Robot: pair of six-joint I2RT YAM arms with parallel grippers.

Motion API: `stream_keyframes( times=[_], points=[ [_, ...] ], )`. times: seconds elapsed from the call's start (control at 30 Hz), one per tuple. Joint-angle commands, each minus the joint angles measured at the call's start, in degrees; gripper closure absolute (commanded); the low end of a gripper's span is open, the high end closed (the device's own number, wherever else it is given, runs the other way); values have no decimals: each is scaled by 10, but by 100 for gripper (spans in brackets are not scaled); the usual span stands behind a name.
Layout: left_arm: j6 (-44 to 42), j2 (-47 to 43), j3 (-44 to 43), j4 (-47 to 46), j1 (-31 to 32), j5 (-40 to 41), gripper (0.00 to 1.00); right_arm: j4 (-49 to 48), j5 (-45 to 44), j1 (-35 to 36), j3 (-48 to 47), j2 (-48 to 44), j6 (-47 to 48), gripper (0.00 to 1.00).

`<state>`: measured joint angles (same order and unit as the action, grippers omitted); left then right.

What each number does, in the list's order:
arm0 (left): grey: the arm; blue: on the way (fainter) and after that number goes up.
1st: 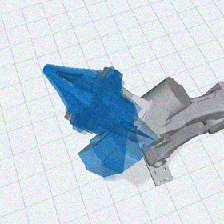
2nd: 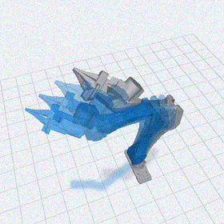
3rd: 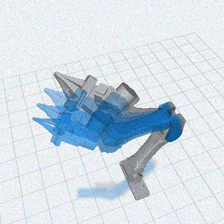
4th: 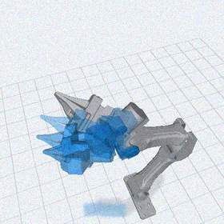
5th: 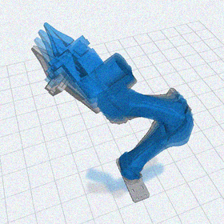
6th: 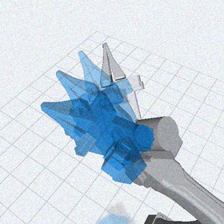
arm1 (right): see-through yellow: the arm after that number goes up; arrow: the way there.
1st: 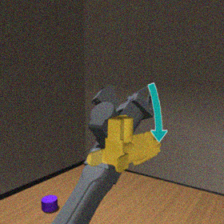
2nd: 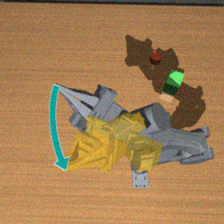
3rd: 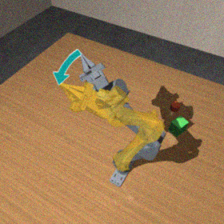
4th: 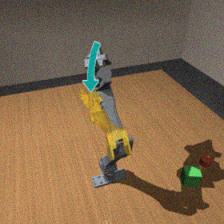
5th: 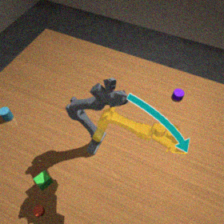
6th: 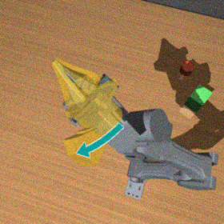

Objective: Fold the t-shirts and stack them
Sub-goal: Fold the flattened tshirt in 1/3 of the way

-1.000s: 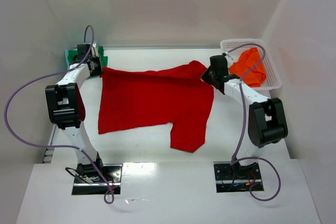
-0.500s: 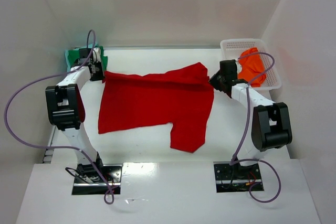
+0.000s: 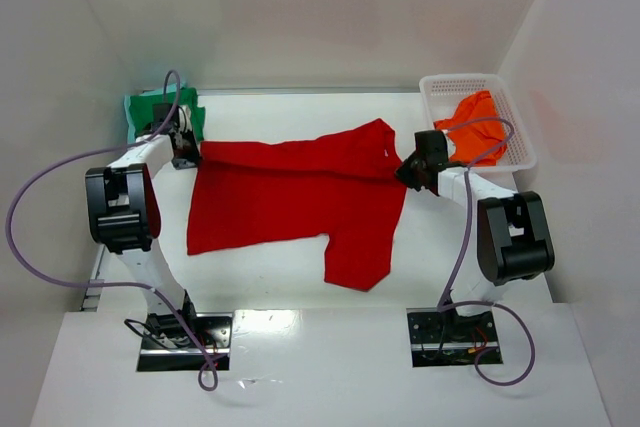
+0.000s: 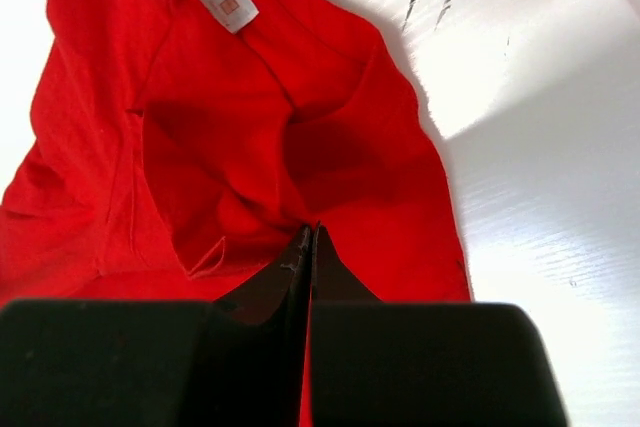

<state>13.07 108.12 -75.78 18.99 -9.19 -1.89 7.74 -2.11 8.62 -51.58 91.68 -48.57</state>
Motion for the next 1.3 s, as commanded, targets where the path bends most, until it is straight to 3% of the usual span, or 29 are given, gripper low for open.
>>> stream_keyframes(
  times=[0.0, 0.27, 0.7, 0.77, 0.87, 0.9, 0.97, 1.03, 1.2, 1.27],
  points=[
    [37, -30, 18, 12, -6, -14, 100, -15, -10, 3, 1, 14, -6, 100],
    [47, -70, 49, 25, -1, -33, 100, -10, -10, 3, -6, 34, 0, 100],
    [65, -81, 77, 48, 17, 0, 100, -3, -9, 3, -12, 34, 10, 100],
    [74, -81, 75, 51, 17, 21, 83, -3, -9, 3, -12, 28, 13, 88],
    [78, -81, 65, 54, 17, 42, 77, -3, -3, 3, -17, 23, 24, 75],
    [83, -86, 57, 54, 17, 59, 69, -3, 2, 3, -23, 18, 36, 66],
    [88, -91, 47, 54, 17, 74, 63, 3, 3, 3, -43, 12, 45, 56],
    [89, -92, 33, 54, 17, 80, 48, 8, 3, 3, -58, 2, 66, 43],
    [90, -92, -5, 54, 17, 94, 23, 16, -4, 3, -120, -11, 117, 33],
    [94, -92, -16, 45, 16, 90, 18, 11, -14, 3, -151, -3, 134, 30]
  ],
)
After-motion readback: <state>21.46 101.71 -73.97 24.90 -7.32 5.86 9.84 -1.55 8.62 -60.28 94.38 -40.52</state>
